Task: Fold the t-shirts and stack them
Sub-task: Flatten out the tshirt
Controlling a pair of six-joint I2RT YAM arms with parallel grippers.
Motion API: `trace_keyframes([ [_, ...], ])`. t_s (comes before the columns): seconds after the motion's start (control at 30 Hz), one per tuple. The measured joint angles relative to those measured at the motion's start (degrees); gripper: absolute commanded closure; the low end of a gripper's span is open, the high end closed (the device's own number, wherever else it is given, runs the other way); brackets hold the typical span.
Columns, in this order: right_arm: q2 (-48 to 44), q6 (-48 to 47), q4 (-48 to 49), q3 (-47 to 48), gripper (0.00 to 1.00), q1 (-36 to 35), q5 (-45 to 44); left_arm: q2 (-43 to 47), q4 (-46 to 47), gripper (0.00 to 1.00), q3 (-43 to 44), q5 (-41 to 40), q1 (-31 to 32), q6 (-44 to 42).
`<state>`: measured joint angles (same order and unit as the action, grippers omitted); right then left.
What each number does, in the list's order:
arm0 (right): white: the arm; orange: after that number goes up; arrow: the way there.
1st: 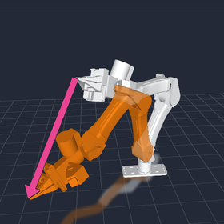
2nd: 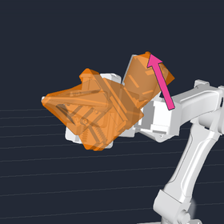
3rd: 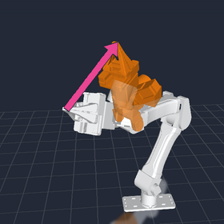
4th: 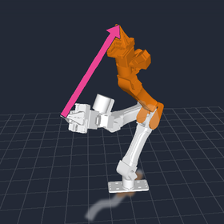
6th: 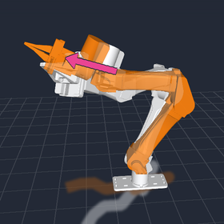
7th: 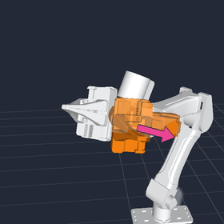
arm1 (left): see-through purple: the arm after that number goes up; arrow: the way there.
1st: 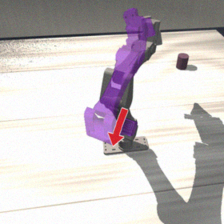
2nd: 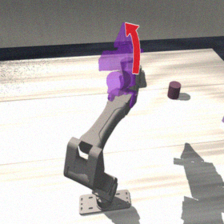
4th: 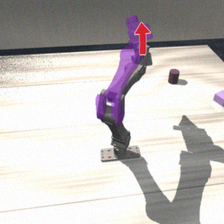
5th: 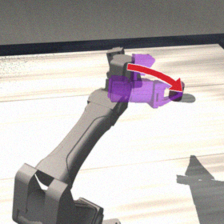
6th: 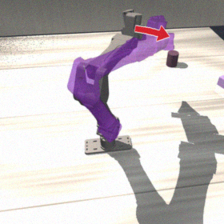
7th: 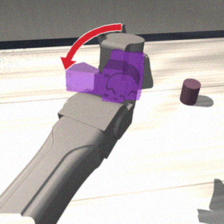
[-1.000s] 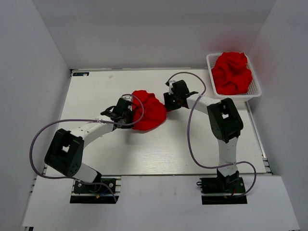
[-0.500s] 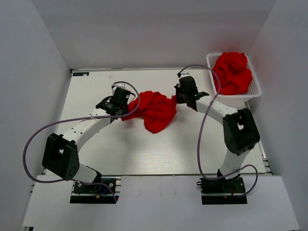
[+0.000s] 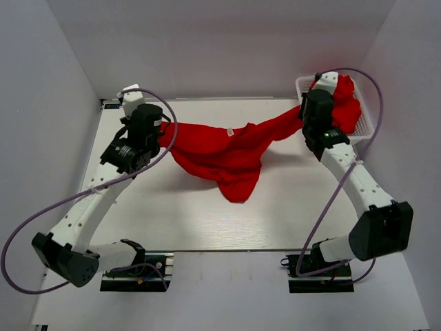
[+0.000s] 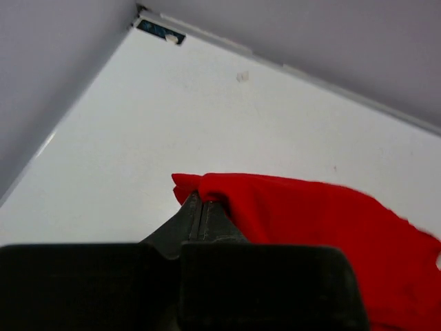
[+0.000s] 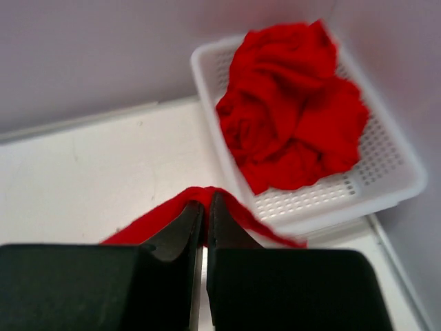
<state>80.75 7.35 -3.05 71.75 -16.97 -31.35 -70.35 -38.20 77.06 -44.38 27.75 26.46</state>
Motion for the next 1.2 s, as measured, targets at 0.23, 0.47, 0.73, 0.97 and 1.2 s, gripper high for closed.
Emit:
trace_keyframes([
  [0.23, -13.11, -4.26, 2.01, 0.15, 1.00, 2.16, -5.60, 7.72, 1.07, 1.00, 2.03, -5.49, 0.00, -3.43],
  [0.47, -19.74, -9.90, 4.48, 4.55, 1.00, 3.06, -7.52, 11.76, 3.48, 1.00, 6.32, -5.07, 0.00, -8.48],
  [0.73, -25.44, -13.27, 1.42, 11.23, 1.00, 3.04, -0.24, 20.06, 6.67, 1.00, 9.35, 3.08, 0.02, -13.14],
  [0.97, -29.40, -15.13, -1.16, 19.58, 1.00, 3.04, 4.96, 22.29, 7.37, 1.00, 18.25, 6.91, 0.00, -15.80],
  [1.2, -29.55, -15.26, -1.42, 20.85, 1.00, 3.06, 6.91, 20.81, 8.15, 1.00, 20.68, 10.91, 0.02, -17.53],
])
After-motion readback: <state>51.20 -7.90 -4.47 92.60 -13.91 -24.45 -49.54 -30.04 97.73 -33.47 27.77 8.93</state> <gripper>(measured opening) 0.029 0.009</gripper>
